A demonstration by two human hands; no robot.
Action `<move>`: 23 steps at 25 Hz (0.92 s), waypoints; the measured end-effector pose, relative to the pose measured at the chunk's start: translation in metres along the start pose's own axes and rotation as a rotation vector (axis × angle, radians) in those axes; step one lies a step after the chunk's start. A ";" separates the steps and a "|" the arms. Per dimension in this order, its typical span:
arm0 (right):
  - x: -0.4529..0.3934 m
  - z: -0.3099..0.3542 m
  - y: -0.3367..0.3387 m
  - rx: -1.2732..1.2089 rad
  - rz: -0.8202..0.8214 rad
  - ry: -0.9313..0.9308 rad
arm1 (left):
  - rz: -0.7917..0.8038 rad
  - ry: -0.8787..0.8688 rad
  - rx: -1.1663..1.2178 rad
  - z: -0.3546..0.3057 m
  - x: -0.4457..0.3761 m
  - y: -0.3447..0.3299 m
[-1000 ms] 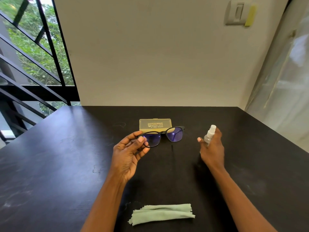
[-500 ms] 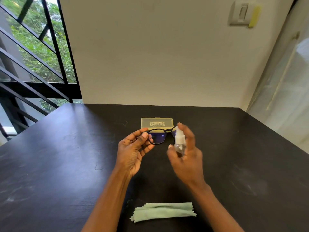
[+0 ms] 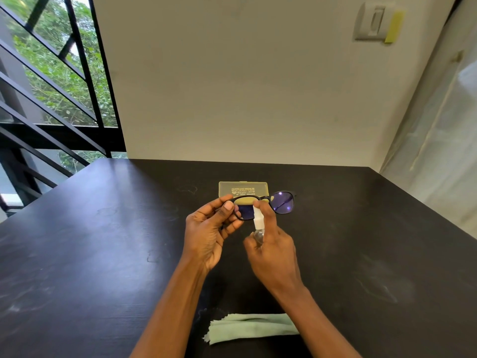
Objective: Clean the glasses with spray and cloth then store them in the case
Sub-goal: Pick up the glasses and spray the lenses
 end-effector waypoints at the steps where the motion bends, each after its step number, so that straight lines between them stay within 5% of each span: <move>1: -0.001 0.000 0.000 -0.002 -0.001 0.004 | 0.000 -0.002 0.003 0.000 0.000 0.000; 23: -0.012 -0.058 0.033 -0.110 -0.281 -0.121 | -0.026 -0.003 0.025 0.001 -0.002 0.000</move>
Point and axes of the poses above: each hand's wrist, its own x-axis away from the middle knuckle, its own y-axis out of the back of the hand, z = x × y, the point moved 3 cm from there along -x, towards the middle knuckle, and after that the axes turned 12 degrees about x, right-handed, at the moved point
